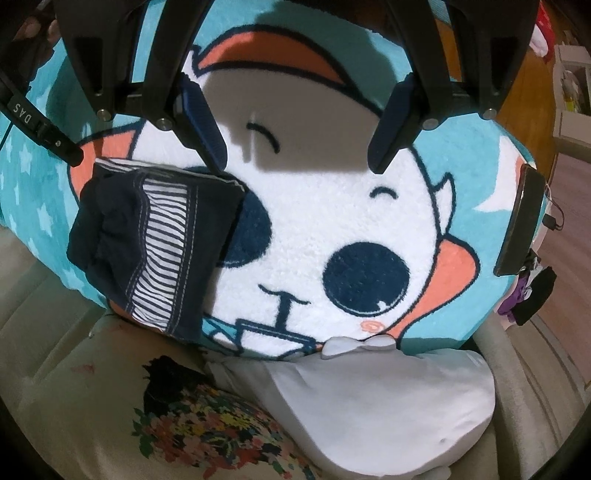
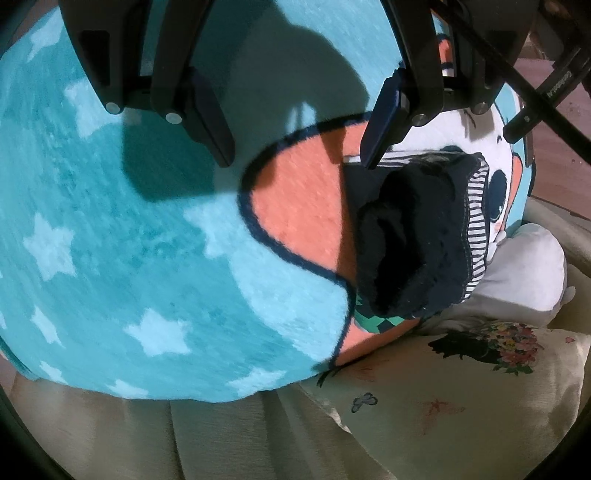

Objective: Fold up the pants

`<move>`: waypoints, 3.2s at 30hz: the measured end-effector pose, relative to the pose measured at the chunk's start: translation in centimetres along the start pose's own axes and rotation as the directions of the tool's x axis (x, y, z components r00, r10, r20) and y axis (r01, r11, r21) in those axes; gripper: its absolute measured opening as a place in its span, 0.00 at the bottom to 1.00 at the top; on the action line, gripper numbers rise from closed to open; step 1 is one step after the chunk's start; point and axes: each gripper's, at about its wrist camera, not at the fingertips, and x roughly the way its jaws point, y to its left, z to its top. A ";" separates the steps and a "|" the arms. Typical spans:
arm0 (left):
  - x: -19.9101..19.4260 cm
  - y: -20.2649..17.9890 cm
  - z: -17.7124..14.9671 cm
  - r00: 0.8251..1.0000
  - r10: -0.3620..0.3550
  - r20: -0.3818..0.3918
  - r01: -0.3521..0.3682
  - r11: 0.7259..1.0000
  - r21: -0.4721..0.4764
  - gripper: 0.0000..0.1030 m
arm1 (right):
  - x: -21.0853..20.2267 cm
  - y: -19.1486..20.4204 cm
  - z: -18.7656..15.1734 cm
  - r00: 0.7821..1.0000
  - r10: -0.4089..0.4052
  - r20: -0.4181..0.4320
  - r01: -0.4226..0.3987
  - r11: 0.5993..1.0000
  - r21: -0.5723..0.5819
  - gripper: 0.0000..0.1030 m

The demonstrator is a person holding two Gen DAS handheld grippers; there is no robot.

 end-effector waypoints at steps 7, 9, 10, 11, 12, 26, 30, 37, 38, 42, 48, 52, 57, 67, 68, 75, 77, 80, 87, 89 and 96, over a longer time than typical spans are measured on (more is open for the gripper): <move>0.3 0.0 -0.2 1.000 -0.009 -0.013 0.009 1.000 0.023 0.75 | -0.3 -0.1 -0.8 1.000 -0.015 0.004 0.015 1.000 0.024 0.73; 0.3 0.1 -0.1 1.000 -0.013 -0.012 0.013 1.000 0.023 0.75 | -0.5 0.0 -1.0 1.000 -0.022 0.008 0.022 0.999 0.027 0.74; 0.3 0.1 -0.1 1.000 -0.017 -0.013 0.017 1.000 0.024 0.75 | -0.6 0.0 -1.1 1.000 -0.025 0.009 0.025 0.999 0.029 0.74; 0.4 0.2 0.0 1.000 -0.020 -0.013 0.021 0.999 0.024 0.75 | -0.6 0.1 -1.1 1.000 -0.028 0.010 0.028 0.999 0.031 0.74; 0.4 0.2 0.0 1.000 -0.024 -0.013 0.025 0.999 0.026 0.75 | -0.7 0.2 -1.2 0.999 -0.034 0.011 0.033 0.999 0.035 0.74; -0.1 2.1 1.0 0.992 -0.122 0.035 0.119 0.991 0.065 0.75 | -1.2 3.1 -2.3 0.997 -0.074 0.028 0.072 0.996 0.056 0.74; -0.7 2.8 1.6 0.985 -0.158 0.067 0.152 0.985 0.086 0.75 | -1.4 4.0 -2.4 0.996 -0.084 0.036 0.082 0.995 0.054 0.74; -0.6 3.2 2.3 0.981 -0.178 0.071 0.169 0.978 0.122 0.75 | -2.0 4.8 -3.1 0.992 -0.111 0.058 0.106 0.991 0.080 0.74; -0.6 3.3 2.3 0.981 -0.180 0.071 0.171 0.977 0.125 0.75 | -2.1 4.7 -3.2 0.992 -0.115 0.061 0.109 0.990 0.086 0.74; -0.4 3.3 2.5 0.979 -0.195 0.065 0.184 0.973 0.142 0.75 | -2.5 4.6 -3.7 0.989 -0.131 0.070 0.123 0.986 0.115 0.74; 0.0 3.2 2.5 0.977 -0.206 0.054 0.196 0.968 0.156 0.75 | -2.8 4.7 -3.9 0.986 -0.146 0.079 0.135 0.982 0.133 0.74; 0.2 3.3 2.5 0.977 -0.207 0.051 0.197 0.968 0.158 0.75 | -2.9 4.7 -4.0 0.985 -0.149 0.084 0.137 0.981 0.136 0.74; 0.5 3.3 2.4 0.979 -0.199 0.042 0.190 0.970 0.151 0.75 | -2.8 4.9 -4.0 0.986 -0.145 0.082 0.133 0.982 0.130 0.74; 2.5 2.9 2.9 0.960 -0.280 -0.032 0.281 0.955 0.095 0.75 | -1.9 4.6 -2.5 0.993 -0.081 0.082 0.072 0.992 0.105 0.75; 2.6 2.7 3.3 0.954 -0.297 -0.036 0.299 0.950 0.092 0.75 | -1.9 4.5 -2.1 0.994 -0.061 0.088 0.052 0.993 0.105 0.75; 5.7 -0.6 6.9 0.928 -0.368 -0.062 0.373 0.920 0.119 0.75 | 0.2 3.8 3.0 0.992 0.053 0.115 -0.061 0.996 0.065 0.78; 6.5 -1.6 7.4 0.942 -0.327 -0.079 0.335 0.933 0.129 0.75 | 0.6 3.7 3.9 0.991 0.057 0.117 -0.068 0.994 0.088 0.78; 5.6 -2.1 7.4 0.944 -0.327 -0.048 0.331 0.934 0.133 0.75 | 0.0 4.3 4.3 0.989 0.062 0.131 -0.070 0.996 0.063 0.78; -2.0 -3.6 5.7 0.907 -0.348 0.236 0.284 0.921 0.268 0.86 | -1.0 5.8 2.2 0.992 0.036 0.123 -0.028 0.998 -0.064 0.78; -4.3 -4.1 5.5 0.884 -0.349 0.310 0.269 0.924 0.273 1.00 | -1.2 5.9 1.7 0.992 0.025 0.123 -0.016 0.997 -0.074 0.78; -5.9 -4.8 5.7 0.868 -0.398 0.297 0.313 0.903 0.293 1.00 | -1.9 5.7 -0.2 0.990 -0.055 0.133 0.069 0.992 -0.105 0.78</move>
